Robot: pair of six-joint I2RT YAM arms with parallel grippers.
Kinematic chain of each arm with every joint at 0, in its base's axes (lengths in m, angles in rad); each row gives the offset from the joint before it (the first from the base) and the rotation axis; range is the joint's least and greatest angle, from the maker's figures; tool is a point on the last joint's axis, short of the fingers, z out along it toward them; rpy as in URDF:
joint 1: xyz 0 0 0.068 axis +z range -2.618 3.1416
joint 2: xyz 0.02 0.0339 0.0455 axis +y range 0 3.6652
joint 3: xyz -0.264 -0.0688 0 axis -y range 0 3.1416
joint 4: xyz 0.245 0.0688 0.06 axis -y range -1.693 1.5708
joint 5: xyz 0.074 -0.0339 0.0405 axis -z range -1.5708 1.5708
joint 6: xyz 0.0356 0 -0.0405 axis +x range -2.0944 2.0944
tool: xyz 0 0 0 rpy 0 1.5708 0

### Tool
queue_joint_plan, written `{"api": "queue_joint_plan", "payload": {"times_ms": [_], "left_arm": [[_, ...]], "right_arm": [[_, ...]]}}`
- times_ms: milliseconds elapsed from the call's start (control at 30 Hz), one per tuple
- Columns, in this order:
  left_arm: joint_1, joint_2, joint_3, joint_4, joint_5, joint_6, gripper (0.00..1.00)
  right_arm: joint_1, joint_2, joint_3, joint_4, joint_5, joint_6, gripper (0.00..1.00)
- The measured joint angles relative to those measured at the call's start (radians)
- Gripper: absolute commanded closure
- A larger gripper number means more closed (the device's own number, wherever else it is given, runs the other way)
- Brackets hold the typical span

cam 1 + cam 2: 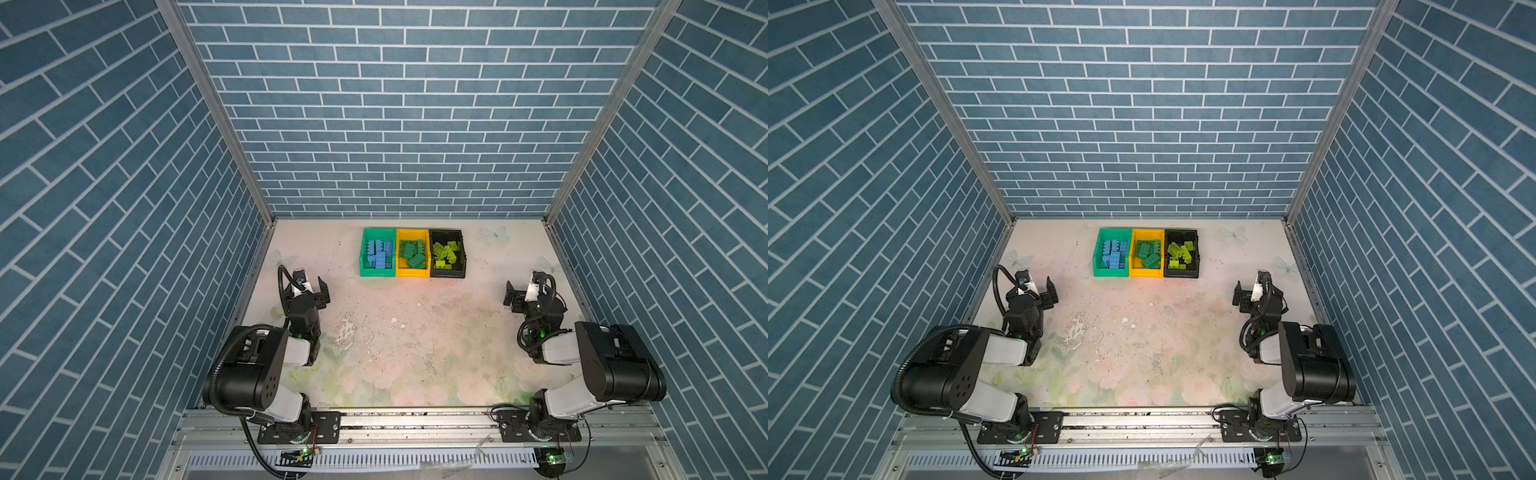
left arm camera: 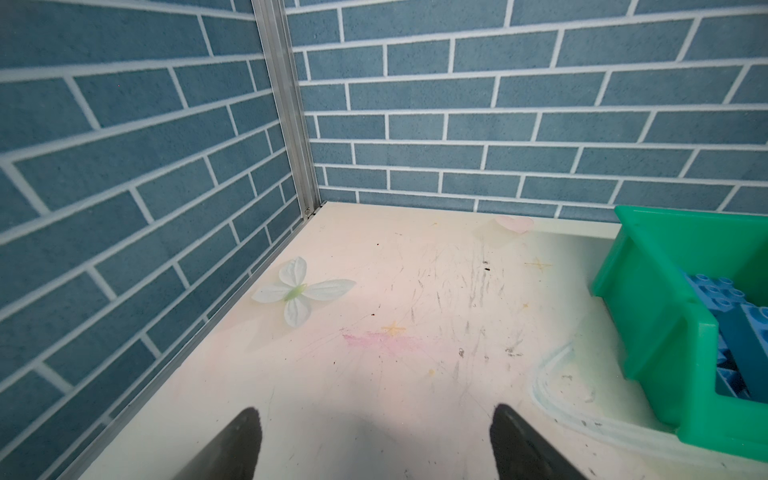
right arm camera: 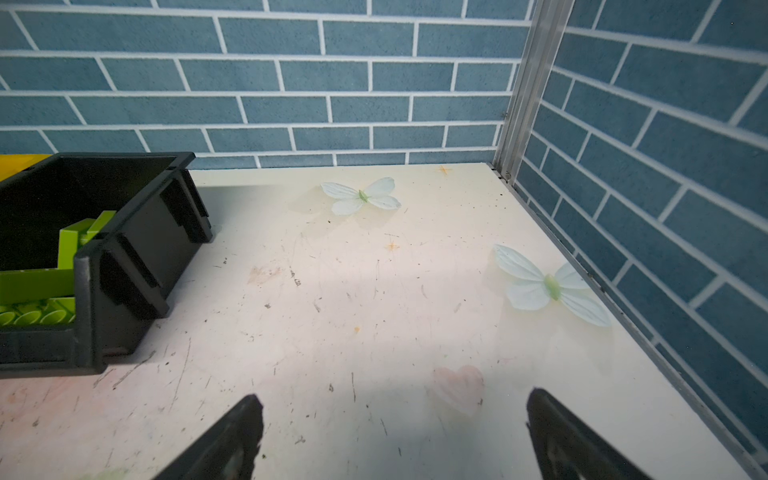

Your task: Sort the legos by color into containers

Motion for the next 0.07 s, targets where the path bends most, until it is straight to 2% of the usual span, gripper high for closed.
{"api": "queue_joint_plan", "payload": {"times_ms": [67], "left_arm": [[0.0, 0.0, 0.0, 0.0, 0.0, 0.0, 0.12]], "right_arm": [[-0.003, 0.0, 0.0, -0.003, -0.001, 0.0, 0.01]]}}
